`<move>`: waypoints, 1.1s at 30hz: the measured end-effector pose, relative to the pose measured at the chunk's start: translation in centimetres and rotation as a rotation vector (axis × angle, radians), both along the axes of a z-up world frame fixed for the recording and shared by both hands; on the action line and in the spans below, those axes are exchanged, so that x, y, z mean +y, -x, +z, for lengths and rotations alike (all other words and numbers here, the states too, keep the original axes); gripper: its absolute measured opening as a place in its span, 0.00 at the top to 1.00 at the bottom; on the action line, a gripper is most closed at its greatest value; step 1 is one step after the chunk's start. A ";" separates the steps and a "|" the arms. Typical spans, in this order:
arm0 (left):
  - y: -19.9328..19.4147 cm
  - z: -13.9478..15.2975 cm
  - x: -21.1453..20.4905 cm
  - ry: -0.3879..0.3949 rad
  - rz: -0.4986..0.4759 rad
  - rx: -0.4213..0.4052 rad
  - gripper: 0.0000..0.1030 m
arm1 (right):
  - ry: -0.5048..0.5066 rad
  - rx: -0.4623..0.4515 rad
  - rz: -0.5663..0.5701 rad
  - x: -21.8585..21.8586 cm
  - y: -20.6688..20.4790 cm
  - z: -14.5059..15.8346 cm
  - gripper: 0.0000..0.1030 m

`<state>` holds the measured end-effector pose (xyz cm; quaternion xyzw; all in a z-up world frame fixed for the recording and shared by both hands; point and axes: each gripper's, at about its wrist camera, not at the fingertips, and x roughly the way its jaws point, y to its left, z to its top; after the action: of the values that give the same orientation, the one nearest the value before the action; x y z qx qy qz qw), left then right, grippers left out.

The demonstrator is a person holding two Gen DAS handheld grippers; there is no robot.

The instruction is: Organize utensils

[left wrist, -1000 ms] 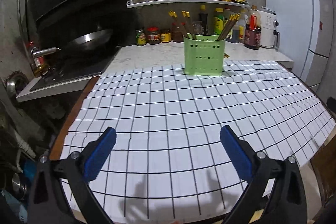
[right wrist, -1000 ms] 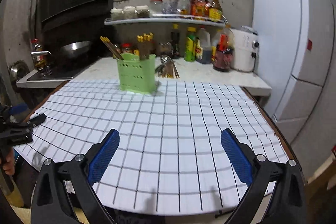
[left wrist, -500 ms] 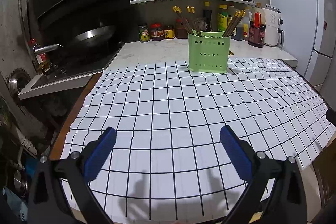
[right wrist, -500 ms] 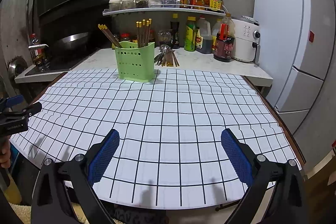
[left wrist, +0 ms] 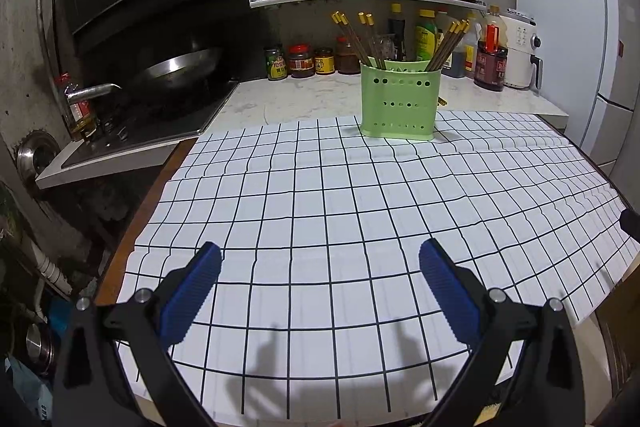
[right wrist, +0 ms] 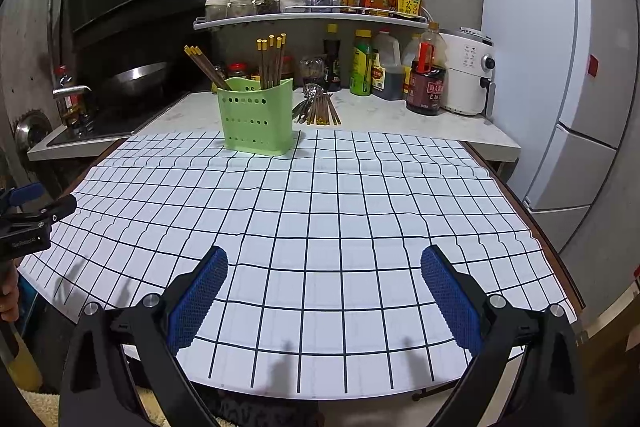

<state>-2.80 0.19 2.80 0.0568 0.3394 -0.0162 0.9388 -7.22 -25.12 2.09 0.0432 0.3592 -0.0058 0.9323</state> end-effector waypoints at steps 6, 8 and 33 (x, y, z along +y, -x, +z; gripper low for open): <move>0.1 0.0 0.3 0.005 0.007 0.000 0.06 | 0.000 0.001 -0.002 0.1 0.1 0.0 0.06; 0.0 0.1 0.3 0.006 0.007 -0.001 0.06 | 0.000 -0.001 -0.002 0.0 0.0 0.1 0.06; -0.1 0.0 0.3 -0.001 0.010 0.003 0.06 | -0.001 0.007 -0.001 -0.3 -0.2 0.0 0.06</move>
<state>-2.71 0.47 2.75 0.0556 0.3411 -0.0117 0.9383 -7.03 -25.42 2.05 0.0437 0.3624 -0.0061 0.9310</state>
